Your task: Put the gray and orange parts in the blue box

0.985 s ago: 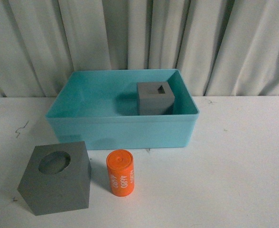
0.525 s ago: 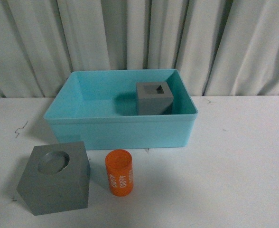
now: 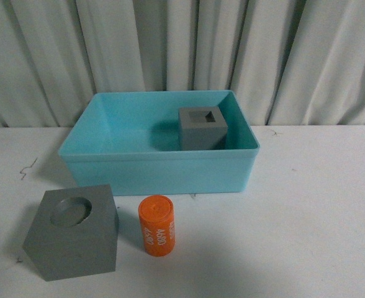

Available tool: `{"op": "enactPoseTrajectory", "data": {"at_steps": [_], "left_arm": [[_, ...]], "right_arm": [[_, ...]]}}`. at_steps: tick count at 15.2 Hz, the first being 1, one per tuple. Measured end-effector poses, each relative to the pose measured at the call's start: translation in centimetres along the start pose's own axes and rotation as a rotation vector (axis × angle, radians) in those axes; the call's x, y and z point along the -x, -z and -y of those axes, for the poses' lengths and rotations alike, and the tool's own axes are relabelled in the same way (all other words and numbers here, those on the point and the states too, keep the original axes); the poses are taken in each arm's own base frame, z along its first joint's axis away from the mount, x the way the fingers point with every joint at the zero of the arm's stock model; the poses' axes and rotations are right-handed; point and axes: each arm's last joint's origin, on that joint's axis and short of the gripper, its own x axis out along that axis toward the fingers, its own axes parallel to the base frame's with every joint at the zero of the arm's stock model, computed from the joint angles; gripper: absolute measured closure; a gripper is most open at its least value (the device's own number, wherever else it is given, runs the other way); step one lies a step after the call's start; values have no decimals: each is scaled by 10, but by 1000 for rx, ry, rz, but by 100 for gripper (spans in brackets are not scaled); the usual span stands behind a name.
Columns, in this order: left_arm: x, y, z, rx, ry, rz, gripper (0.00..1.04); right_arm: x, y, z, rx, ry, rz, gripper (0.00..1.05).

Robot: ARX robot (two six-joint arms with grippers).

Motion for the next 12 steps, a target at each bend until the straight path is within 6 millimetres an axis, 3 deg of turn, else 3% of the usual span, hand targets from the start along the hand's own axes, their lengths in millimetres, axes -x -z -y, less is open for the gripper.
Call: {"op": "enactPoseTrajectory", "data": {"at_steps": [12], "left_arm": [[0, 0, 0, 0, 0, 0, 7]], "right_arm": [[19, -4, 0, 0, 1, 9, 103]]}}
